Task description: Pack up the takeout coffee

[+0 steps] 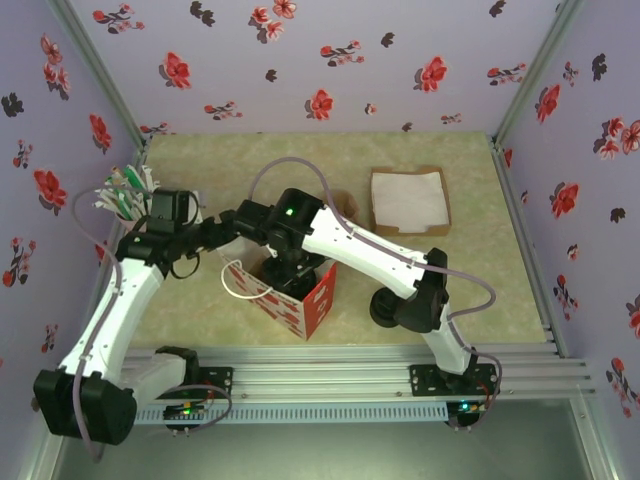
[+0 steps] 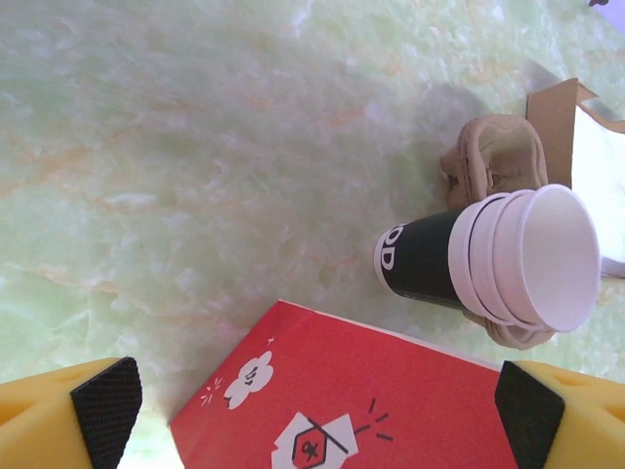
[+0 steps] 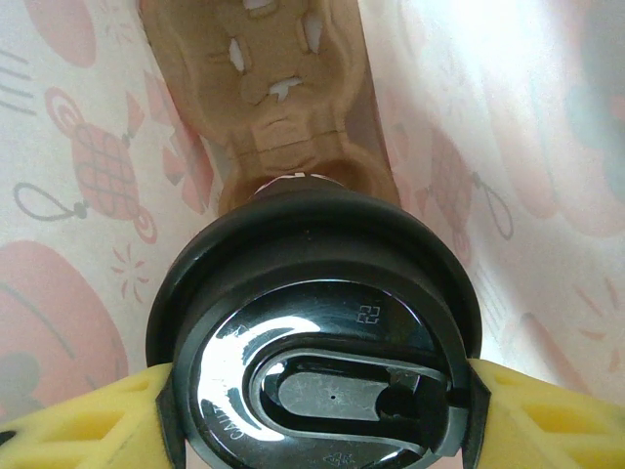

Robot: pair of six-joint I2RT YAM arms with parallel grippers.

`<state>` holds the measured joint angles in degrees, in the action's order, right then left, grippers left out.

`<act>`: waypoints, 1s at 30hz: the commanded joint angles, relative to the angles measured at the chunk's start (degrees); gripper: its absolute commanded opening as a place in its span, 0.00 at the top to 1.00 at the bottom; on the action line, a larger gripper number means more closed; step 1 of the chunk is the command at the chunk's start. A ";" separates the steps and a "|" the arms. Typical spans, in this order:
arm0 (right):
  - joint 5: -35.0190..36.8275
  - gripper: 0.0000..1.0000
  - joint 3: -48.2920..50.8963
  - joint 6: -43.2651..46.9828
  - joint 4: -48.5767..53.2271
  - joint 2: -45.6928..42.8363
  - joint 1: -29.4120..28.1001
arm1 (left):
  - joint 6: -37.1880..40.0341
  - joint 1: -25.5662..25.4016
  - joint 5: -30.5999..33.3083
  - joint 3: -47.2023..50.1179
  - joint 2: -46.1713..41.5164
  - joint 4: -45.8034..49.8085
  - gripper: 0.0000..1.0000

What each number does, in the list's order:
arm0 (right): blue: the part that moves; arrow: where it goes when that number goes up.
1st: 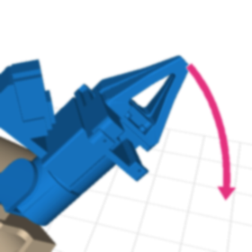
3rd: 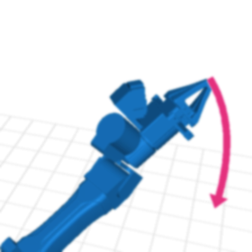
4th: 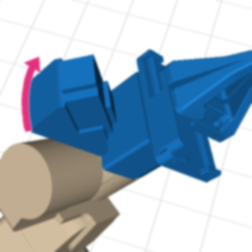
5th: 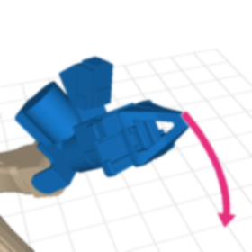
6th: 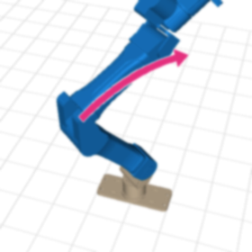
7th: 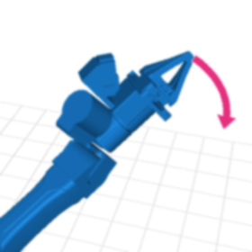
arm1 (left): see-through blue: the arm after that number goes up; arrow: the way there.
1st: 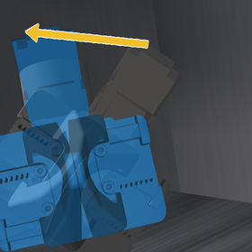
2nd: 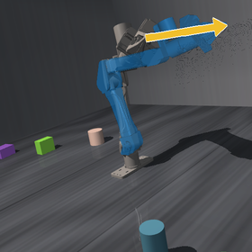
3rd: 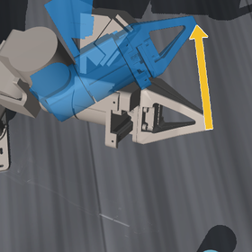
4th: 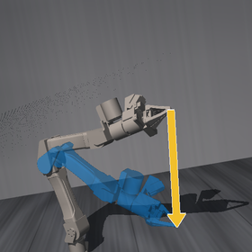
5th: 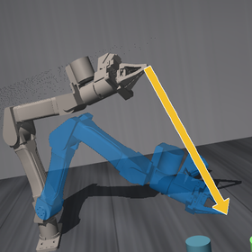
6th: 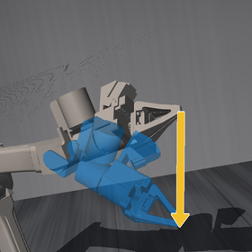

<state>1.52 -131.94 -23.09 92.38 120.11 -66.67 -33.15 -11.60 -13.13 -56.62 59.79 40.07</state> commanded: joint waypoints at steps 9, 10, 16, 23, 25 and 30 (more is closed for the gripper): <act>2.15 0.34 0.56 1.63 10.54 -0.06 0.24 | 2.08 2.87 6.74 -3.03 -13.16 20.13 0.22; 2.24 0.34 0.56 1.73 10.54 -0.01 0.26 | 2.51 2.90 6.79 -3.92 -13.77 21.76 0.24; 2.57 0.34 0.51 2.09 10.54 -0.15 0.27 | 6.46 2.89 6.50 -6.87 -16.65 33.44 0.48; 2.52 0.34 -0.43 2.26 10.54 0.48 0.32 | 10.13 2.58 -4.71 -8.45 -18.37 41.82 0.68; 2.52 0.34 -0.53 2.29 10.60 0.56 0.33 | 8.99 0.17 -6.83 -6.87 -18.79 41.36 0.69; 2.70 0.34 -0.23 2.26 10.54 0.14 0.38 | 4.96 -1.35 -14.36 -0.14 -19.41 33.48 0.69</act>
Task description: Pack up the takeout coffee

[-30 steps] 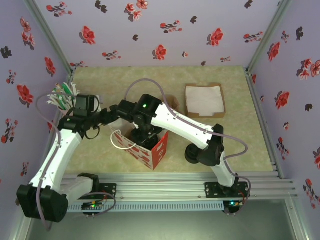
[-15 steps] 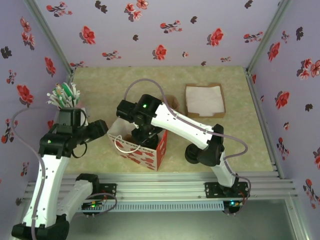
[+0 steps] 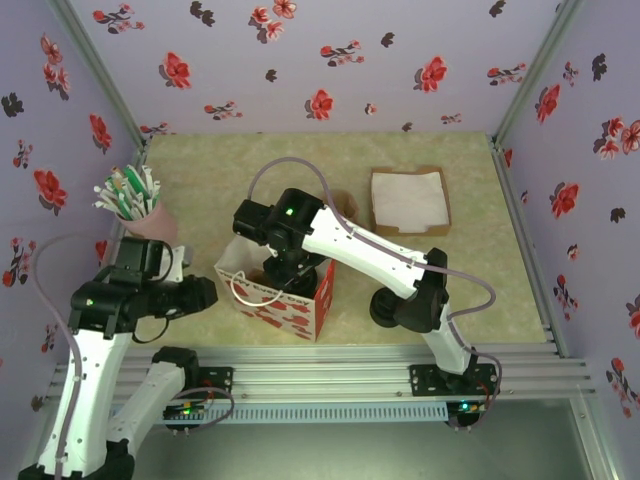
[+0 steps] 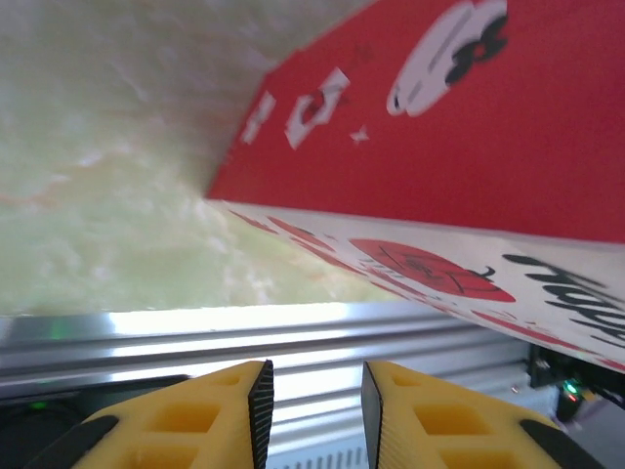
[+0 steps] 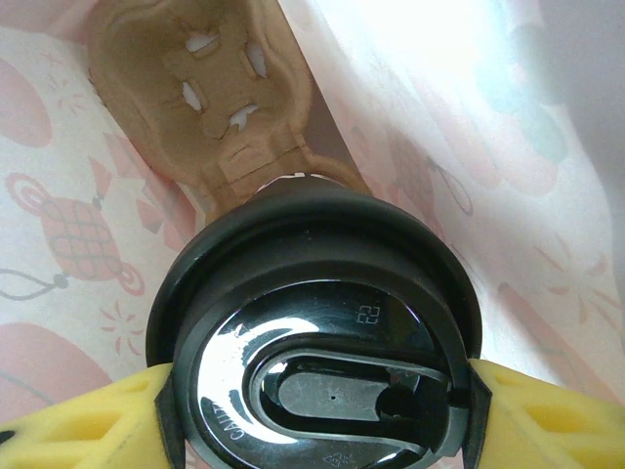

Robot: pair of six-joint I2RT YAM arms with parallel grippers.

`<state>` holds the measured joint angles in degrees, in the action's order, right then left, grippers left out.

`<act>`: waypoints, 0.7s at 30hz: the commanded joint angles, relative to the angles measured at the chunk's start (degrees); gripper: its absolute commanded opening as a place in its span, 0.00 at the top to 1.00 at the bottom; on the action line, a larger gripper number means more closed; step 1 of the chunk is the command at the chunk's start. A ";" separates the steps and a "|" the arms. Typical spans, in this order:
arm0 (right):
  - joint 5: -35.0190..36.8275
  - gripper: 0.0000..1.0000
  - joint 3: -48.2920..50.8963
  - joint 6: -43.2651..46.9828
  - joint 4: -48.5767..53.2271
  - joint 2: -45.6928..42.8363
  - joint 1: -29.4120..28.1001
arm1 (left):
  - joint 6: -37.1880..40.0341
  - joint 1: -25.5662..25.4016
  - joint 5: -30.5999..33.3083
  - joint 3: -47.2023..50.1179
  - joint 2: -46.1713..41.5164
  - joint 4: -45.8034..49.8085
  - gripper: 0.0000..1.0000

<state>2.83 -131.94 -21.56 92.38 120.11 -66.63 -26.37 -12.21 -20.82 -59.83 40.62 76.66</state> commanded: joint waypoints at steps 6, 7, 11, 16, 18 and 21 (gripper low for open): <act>2.24 0.34 0.71 0.73 10.56 -0.97 0.28 | -6.00 -1.69 -6.18 8.17 2.50 -14.39 0.69; 2.58 0.34 1.02 0.69 10.50 -1.15 0.33 | -6.78 -2.03 -6.25 8.71 3.06 -16.46 0.69; 3.54 0.34 2.34 0.56 10.53 -2.23 0.50 | -8.64 -2.43 -5.89 9.99 5.94 -22.94 0.69; 3.95 0.33 3.06 0.47 10.35 -2.83 0.86 | -11.07 -3.55 -5.81 11.57 9.73 -31.12 0.69; 3.98 0.34 2.84 0.34 10.37 -2.92 0.92 | -11.65 -3.70 -5.24 11.69 10.45 -32.81 0.69; 3.92 0.33 2.70 -0.10 10.42 -3.17 1.05 | -11.80 -3.62 -3.46 11.49 10.62 -33.16 0.68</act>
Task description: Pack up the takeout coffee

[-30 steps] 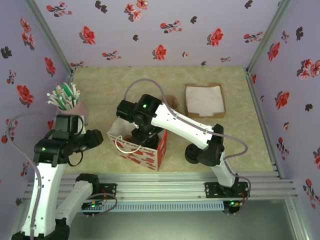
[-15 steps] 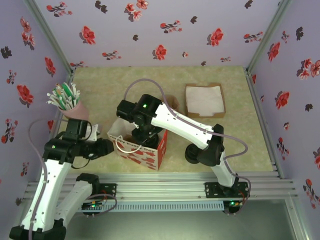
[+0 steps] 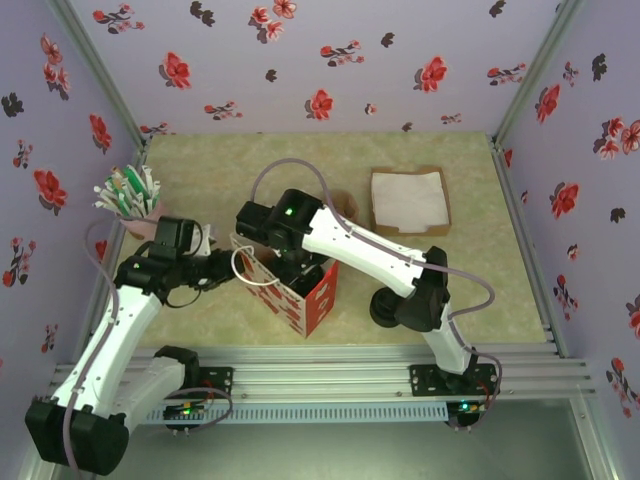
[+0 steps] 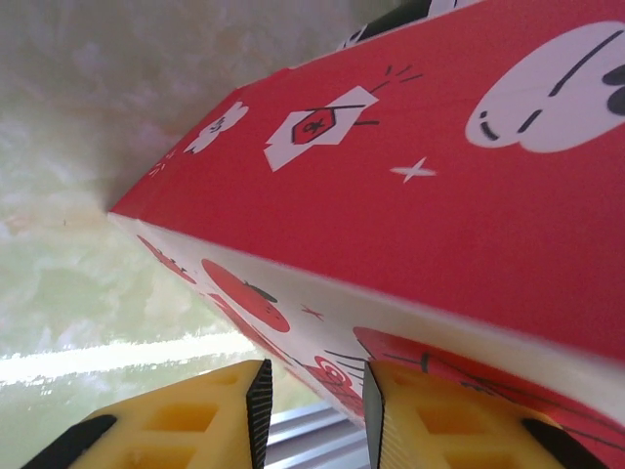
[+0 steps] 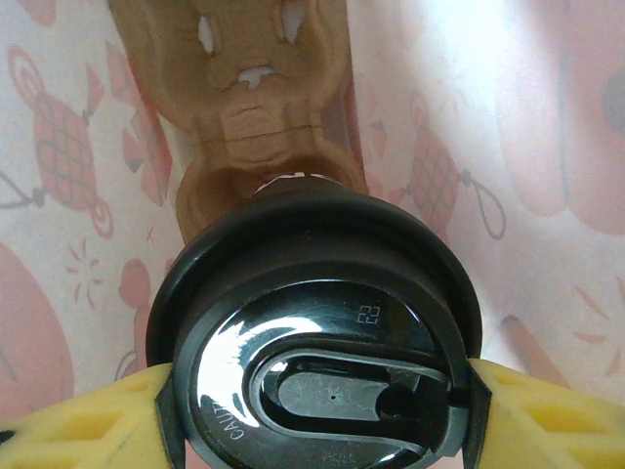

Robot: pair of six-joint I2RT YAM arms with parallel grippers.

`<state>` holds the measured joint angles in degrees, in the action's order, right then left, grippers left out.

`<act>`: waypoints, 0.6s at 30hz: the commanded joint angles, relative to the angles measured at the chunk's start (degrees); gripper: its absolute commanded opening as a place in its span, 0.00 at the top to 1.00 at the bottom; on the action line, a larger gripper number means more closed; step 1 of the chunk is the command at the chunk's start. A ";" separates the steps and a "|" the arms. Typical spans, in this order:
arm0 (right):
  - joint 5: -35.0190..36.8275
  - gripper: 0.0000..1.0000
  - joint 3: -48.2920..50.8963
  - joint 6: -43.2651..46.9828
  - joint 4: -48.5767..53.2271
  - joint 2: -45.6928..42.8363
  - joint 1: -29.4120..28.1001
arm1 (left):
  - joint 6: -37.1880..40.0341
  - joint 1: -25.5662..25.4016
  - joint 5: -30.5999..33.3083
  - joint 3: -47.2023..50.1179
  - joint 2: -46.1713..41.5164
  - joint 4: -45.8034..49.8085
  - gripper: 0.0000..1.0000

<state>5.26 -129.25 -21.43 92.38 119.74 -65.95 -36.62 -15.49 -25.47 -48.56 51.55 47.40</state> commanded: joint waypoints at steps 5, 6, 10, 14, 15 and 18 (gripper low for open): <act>0.61 0.33 0.79 -0.89 9.44 -3.29 0.91 | -1.79 -0.40 2.44 1.16 -0.66 -4.24 0.66; 0.33 0.33 1.01 -0.96 9.11 -3.37 0.97 | -1.66 -0.41 2.58 1.18 -0.67 -4.12 0.66; -0.47 0.33 2.01 -1.07 7.94 -3.55 1.07 | -1.02 -0.40 4.21 0.37 -1.94 -2.35 0.63; -0.86 0.33 2.39 -1.01 7.08 -3.55 1.07 | 0.12 -0.42 6.06 -2.14 -3.09 0.42 0.59; -0.93 0.34 2.47 -0.96 6.91 -3.43 1.09 | 0.30 -0.41 6.57 -2.61 -3.50 0.94 0.57; -1.06 0.34 2.92 -0.81 6.30 -3.55 1.07 | 1.15 -0.36 8.92 -4.23 -5.30 2.88 0.48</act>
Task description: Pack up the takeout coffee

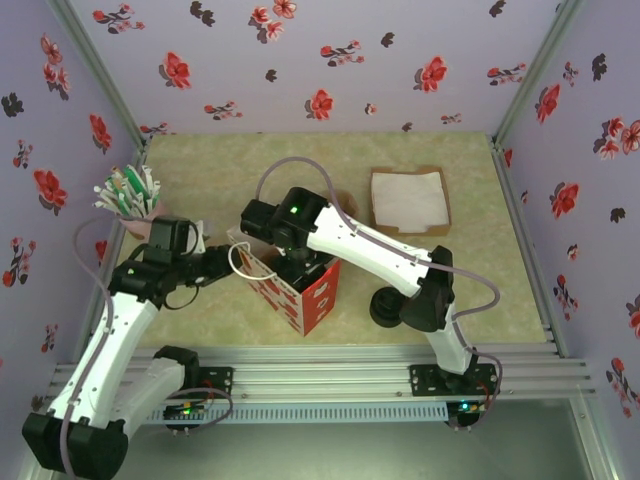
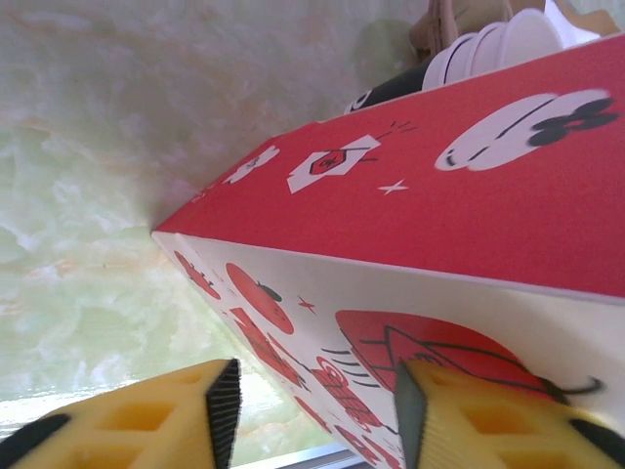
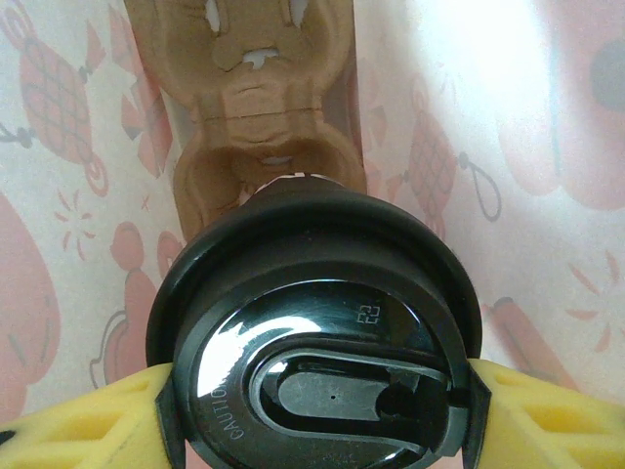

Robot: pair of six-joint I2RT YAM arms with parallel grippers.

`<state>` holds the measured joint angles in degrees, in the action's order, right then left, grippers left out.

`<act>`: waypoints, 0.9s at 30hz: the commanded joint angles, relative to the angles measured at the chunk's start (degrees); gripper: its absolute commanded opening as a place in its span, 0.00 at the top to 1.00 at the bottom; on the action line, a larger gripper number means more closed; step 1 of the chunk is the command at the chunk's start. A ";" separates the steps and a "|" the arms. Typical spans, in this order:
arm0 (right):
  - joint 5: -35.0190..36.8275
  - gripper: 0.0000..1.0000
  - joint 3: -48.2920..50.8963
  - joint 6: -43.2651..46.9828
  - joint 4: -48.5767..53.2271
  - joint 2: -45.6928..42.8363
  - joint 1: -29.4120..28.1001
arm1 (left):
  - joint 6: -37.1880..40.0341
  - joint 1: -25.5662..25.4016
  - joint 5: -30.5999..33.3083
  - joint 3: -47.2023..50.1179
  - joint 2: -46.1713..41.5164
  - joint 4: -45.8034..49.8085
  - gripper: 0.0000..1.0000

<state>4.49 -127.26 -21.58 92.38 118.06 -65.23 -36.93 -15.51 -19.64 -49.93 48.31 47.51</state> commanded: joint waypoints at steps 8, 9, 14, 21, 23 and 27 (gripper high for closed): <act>-0.63 0.34 1.99 -0.50 4.81 -2.39 0.36 | 3.38 -0.28 8.83 -7.07 -6.73 6.39 0.16; -0.65 0.34 2.15 -0.47 4.62 -2.43 0.32 | 3.64 -0.31 9.26 -7.27 -7.24 6.70 0.11; -0.66 0.34 3.53 -0.40 3.12 -3.27 0.36 | 4.23 -0.31 12.15 -7.38 -11.27 7.45 0.01; -1.15 0.34 5.28 -0.23 1.54 -3.80 0.32 | 4.19 -0.31 12.69 -6.93 -13.11 7.22 0.01; -1.33 0.34 5.60 -0.17 1.19 -3.87 0.32 | 4.15 -0.25 12.78 -6.93 -13.35 6.82 0.01; -1.33 0.34 6.19 -0.25 0.67 -4.23 0.37 | 4.26 -0.31 13.39 -7.24 -14.10 6.31 0.01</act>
<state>3.84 -121.78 -21.56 92.20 116.22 -65.23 -33.93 -15.51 -7.68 -55.90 35.11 54.08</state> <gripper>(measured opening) 0.667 0.991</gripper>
